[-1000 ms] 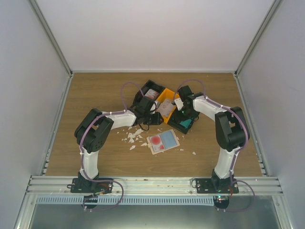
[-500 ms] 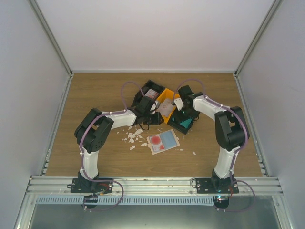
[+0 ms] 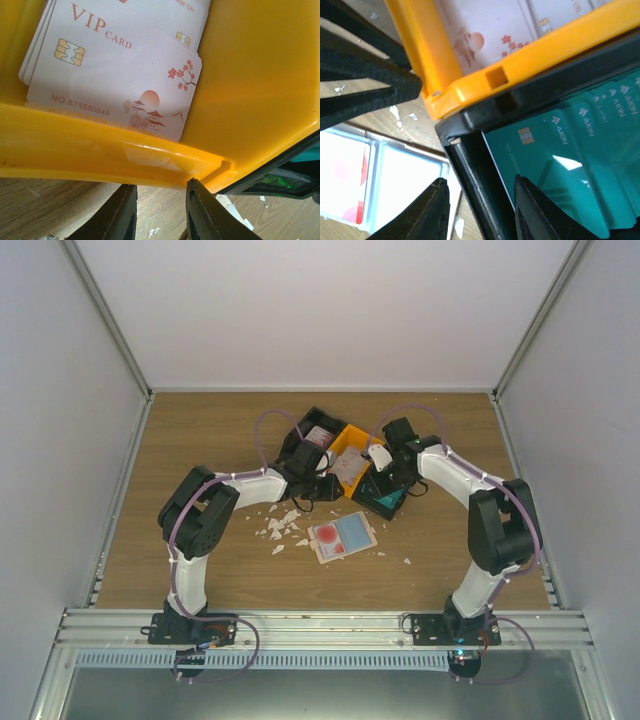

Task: Put the credit cards into the card holder
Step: Pick up the credit card from the storage box.

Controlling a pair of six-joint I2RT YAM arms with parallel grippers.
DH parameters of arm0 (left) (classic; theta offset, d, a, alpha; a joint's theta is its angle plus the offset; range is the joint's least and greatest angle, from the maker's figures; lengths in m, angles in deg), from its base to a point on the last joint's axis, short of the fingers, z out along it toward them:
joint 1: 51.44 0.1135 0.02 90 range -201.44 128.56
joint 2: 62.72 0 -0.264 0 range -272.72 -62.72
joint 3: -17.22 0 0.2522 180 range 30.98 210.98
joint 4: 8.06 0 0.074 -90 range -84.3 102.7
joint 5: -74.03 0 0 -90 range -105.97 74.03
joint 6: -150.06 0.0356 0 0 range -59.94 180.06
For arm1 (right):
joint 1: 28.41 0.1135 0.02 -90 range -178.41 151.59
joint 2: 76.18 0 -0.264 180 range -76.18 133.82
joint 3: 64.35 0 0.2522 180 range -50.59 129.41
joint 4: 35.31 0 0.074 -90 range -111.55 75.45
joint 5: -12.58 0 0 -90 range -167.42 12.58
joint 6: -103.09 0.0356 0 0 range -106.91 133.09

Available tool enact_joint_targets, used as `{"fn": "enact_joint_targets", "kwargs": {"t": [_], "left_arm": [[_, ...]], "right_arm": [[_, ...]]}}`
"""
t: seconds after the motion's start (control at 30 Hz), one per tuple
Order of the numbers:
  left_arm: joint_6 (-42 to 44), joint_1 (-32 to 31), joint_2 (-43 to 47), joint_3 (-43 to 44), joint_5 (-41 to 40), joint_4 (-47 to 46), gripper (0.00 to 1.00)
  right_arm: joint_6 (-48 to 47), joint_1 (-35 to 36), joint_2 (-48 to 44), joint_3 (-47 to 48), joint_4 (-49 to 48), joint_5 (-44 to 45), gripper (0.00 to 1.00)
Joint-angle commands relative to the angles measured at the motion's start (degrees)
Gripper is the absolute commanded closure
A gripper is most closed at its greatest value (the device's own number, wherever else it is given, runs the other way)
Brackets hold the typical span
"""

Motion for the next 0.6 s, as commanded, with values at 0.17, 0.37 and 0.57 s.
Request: {"fn": "enact_joint_targets", "kwargs": {"t": [0.17,0.37,0.57], "left_arm": [[1.03,0.41,-0.98,1.78,-0.77,-0.82,0.7],[0.94,0.41,-0.89,1.73,-0.9,-0.71,0.7],[0.88,0.41,-0.15,1.05,-1.23,-1.07,0.71]], "right_arm": [[0.41,0.57,-2.03,-3.9,0.93,-3.02,0.64],[0.89,0.64,-0.33,-3.15,0.95,0.04,0.63],[0.62,0.83,1.56,-2.24,1.06,0.25,0.71]]}}
